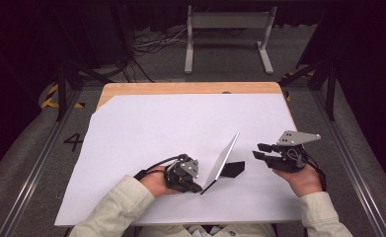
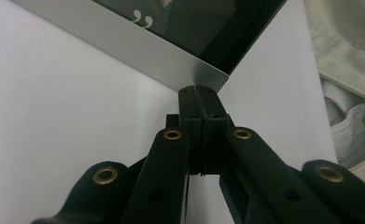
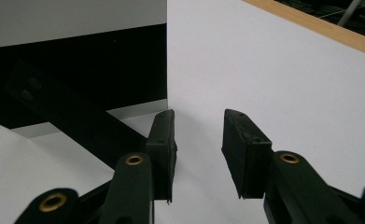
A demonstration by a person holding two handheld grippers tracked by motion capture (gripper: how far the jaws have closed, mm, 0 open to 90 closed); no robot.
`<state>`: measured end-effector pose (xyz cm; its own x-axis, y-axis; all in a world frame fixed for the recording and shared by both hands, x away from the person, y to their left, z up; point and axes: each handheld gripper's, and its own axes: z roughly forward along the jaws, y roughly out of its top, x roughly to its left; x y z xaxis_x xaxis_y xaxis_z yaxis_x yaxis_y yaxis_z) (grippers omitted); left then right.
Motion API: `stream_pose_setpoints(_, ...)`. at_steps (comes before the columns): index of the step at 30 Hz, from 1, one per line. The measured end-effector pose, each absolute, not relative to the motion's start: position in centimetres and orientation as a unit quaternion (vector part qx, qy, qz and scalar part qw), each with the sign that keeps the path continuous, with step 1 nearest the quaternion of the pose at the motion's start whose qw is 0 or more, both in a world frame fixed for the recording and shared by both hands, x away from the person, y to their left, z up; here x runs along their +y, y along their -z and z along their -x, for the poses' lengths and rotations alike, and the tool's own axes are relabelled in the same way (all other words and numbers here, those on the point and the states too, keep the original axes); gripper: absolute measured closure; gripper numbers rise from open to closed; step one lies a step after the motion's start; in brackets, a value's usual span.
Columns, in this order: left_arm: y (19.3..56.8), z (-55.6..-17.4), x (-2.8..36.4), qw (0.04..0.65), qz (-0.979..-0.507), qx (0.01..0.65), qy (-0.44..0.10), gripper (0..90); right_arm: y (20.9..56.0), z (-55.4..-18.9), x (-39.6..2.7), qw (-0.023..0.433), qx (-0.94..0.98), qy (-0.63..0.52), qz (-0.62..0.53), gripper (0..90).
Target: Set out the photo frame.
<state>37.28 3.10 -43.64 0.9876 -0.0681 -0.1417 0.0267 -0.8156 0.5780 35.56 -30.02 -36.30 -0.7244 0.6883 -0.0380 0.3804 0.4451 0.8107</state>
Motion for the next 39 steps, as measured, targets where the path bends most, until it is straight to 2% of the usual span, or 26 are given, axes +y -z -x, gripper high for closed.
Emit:
stream_pose_setpoints(23, 43.8, -36.6, -0.8, 0.311, -0.943, -0.028, 0.113, 90.0, 36.1, -35.0, -31.2, 0.195, 0.821, -0.417, -0.337, 64.0)
stream_pose_setpoints(39, 43.8, -35.9, -3.8, 0.313, -0.943, -0.036, 0.11, 90.0, 35.5, -34.7, -32.1, 0.2, 0.808, -0.428, -0.35, 63.2)
